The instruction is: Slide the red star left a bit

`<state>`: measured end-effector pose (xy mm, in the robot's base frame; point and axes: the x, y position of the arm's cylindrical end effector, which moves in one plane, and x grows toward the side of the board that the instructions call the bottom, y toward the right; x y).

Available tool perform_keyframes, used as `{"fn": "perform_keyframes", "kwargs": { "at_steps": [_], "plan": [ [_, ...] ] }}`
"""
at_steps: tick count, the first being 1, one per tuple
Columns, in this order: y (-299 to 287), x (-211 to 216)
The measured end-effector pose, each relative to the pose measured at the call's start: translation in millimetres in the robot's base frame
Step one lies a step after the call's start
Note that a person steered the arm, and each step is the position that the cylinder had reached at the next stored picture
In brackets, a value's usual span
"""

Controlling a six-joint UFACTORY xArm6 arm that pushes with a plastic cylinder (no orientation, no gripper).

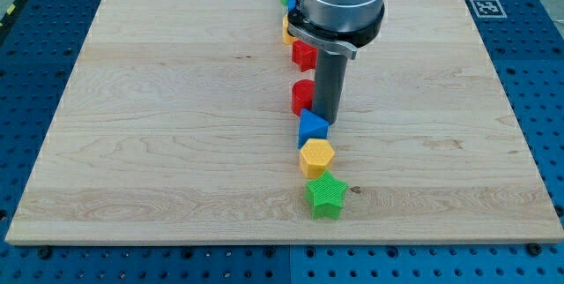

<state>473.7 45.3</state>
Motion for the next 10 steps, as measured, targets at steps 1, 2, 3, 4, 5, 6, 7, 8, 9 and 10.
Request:
{"fn": "perform_keyframes", "kwargs": {
  "at_steps": [1, 2, 3, 4, 5, 6, 7, 8, 9, 10],
  "plan": [
    [2.1, 0.0],
    [24.7, -5.8],
    [34.2, -41.9],
    [34.3, -80.6],
    [37.3, -110.3],
    [37.3, -117.8],
    [37.3, -129.5],
    [33.8, -136.2],
    [32.2, -134.7],
    [26.1, -131.5]
  ]
}}
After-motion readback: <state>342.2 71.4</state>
